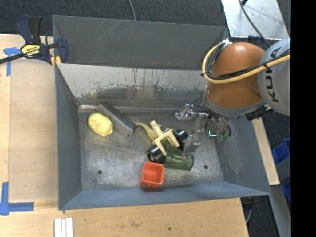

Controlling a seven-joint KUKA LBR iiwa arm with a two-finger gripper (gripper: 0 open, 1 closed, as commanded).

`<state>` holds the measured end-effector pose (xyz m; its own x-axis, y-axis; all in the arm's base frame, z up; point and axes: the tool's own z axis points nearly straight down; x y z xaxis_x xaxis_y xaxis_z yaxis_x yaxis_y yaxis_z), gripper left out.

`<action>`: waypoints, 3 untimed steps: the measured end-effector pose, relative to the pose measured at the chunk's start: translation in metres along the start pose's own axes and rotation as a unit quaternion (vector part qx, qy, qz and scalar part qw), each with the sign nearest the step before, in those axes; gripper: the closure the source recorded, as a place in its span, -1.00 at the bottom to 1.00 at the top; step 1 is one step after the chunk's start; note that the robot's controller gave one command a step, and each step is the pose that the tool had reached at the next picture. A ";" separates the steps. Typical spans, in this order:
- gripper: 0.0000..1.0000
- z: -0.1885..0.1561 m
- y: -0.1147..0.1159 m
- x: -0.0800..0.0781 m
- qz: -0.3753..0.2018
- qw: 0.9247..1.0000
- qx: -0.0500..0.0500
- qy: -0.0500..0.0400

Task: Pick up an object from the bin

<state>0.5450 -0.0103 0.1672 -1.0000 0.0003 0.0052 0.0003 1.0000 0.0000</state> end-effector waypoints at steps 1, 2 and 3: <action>-1.00 -0.005 0.000 -0.002 0.000 1.000 0.000 -0.004; -1.00 0.049 0.003 -0.035 0.037 0.999 0.002 -0.012; -1.00 0.061 0.005 -0.027 0.037 0.999 0.000 -0.003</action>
Offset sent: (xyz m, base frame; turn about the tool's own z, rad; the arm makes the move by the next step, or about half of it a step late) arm 0.0409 0.0098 -0.0972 0.1131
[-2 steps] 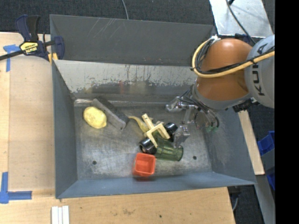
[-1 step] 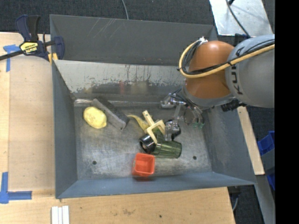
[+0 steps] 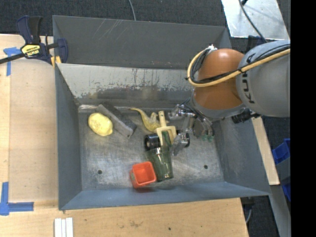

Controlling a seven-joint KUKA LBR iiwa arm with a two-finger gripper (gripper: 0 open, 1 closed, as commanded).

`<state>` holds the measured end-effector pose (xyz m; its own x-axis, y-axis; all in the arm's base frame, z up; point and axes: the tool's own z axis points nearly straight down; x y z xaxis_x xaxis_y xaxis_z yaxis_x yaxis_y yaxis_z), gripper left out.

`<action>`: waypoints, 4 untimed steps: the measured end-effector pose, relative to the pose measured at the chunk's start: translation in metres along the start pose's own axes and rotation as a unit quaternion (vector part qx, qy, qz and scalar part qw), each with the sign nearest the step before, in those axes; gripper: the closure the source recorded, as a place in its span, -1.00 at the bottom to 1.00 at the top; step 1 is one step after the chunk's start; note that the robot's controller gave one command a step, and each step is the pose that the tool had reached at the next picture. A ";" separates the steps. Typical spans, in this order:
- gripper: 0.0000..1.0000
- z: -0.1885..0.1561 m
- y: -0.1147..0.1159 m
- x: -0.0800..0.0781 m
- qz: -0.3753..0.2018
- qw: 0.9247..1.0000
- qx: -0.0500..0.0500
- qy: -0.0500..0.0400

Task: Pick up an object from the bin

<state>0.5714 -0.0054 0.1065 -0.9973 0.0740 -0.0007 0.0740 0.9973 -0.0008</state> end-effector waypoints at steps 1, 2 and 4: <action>-1.00 -0.014 0.027 -0.004 -0.096 0.995 0.000 -0.003; -1.00 0.016 0.036 -0.020 0.011 1.000 0.000 -0.003; 1.00 0.028 0.057 -0.045 -0.088 0.996 0.002 -0.007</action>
Offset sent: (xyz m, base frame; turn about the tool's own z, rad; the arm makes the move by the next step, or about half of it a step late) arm 0.0279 0.0399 -0.0365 0.0815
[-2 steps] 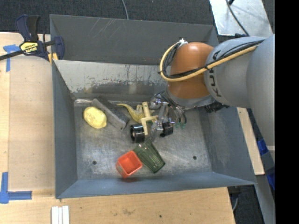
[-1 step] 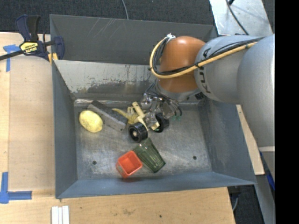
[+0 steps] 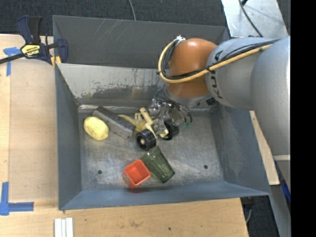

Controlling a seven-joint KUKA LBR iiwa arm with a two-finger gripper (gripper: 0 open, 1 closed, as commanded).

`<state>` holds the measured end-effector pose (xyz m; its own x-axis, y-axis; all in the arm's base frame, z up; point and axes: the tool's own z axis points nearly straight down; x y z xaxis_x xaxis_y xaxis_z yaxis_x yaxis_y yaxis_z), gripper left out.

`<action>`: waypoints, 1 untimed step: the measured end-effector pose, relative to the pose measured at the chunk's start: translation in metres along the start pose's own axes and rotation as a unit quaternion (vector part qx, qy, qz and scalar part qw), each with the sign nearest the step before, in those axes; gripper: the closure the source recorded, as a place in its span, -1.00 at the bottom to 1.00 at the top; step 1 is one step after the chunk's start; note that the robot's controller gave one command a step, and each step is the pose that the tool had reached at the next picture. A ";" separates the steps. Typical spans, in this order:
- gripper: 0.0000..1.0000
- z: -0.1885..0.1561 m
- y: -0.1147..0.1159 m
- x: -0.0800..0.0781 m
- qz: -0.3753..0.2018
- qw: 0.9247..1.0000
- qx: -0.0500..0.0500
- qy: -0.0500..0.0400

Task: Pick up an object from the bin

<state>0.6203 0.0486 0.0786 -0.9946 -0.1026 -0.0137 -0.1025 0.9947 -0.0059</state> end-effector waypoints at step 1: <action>1.00 -0.001 0.000 0.000 0.001 1.000 0.000 0.000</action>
Offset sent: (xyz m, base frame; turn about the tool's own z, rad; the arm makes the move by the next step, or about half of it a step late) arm 0.0000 -0.0001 0.0154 0.0000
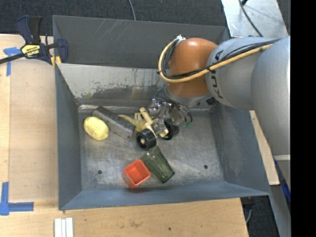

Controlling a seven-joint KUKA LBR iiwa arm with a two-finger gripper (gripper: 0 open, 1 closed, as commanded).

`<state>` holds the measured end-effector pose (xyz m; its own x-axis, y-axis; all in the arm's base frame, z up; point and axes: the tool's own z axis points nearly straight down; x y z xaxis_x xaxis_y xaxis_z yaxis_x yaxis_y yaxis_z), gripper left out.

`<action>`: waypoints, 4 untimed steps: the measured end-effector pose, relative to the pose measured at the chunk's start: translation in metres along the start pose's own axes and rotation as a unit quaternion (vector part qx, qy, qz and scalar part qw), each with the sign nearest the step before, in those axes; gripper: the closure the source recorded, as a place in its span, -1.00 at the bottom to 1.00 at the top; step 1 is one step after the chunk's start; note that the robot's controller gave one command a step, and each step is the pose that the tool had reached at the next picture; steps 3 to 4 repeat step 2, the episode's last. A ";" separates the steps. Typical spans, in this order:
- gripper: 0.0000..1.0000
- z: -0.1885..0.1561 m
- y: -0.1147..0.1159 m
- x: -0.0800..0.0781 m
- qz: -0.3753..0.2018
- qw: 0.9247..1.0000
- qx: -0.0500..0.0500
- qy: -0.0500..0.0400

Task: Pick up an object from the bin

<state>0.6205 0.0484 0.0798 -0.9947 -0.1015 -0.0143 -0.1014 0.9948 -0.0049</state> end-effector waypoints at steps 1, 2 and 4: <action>1.00 -0.003 0.000 0.000 0.000 1.000 -0.001 0.001; 1.00 -0.011 0.001 0.002 0.000 1.000 -0.002 0.005; 1.00 -0.011 0.001 0.002 0.000 1.000 -0.002 0.005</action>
Offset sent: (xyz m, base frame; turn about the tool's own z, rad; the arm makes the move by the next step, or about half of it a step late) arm 0.0000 0.0000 0.0913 0.0000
